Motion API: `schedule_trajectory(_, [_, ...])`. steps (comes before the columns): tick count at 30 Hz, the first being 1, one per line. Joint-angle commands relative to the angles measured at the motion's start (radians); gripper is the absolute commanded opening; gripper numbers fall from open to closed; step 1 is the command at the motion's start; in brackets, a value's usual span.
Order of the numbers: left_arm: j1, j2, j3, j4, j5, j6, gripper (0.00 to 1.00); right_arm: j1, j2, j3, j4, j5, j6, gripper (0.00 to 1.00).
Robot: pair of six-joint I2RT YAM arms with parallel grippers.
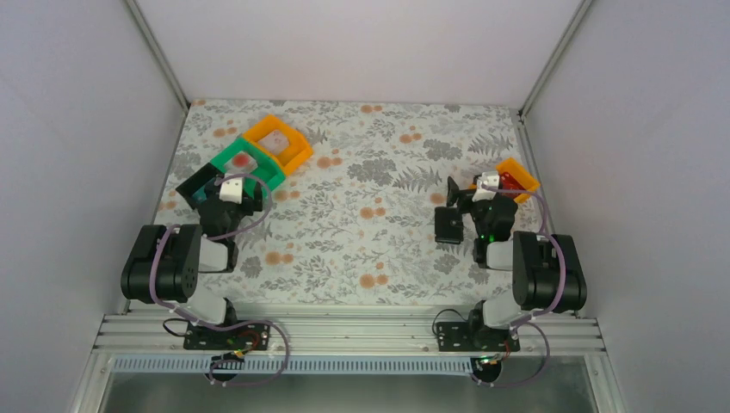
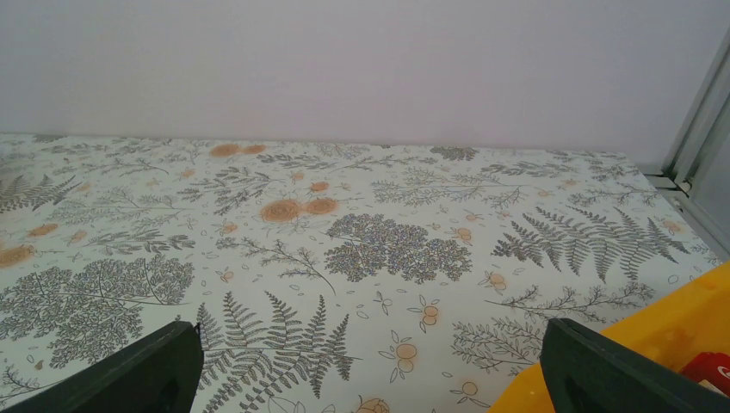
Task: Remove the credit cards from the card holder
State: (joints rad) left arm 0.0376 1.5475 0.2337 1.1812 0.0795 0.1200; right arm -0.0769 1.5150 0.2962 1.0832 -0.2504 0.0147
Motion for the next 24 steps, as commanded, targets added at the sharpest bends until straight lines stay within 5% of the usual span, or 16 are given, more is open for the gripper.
schedule_trajectory(1, [0.003,0.004,0.015,0.051,0.015,-0.002,1.0,0.009,0.009,0.021,0.021,0.019,-0.013,0.99])
schedule_trajectory(13, [0.004,-0.002,0.018,0.04,0.012,-0.006,1.0,0.01,-0.017,0.057,-0.051,0.045,-0.002,0.99])
schedule_trajectory(16, [0.007,-0.031,0.05,-0.041,0.014,-0.01,1.0,0.008,-0.159,0.156,-0.301,0.093,0.032,0.99])
schedule_trajectory(20, [0.026,-0.115,0.211,-0.348,0.071,-0.013,1.0,0.008,-0.362,0.321,-0.68,0.091,0.083,0.99])
schedule_trajectory(24, [0.034,-0.227,0.25,-0.419,0.099,0.047,1.0,0.01,-0.387,0.557,-1.157,0.053,0.143,0.99])
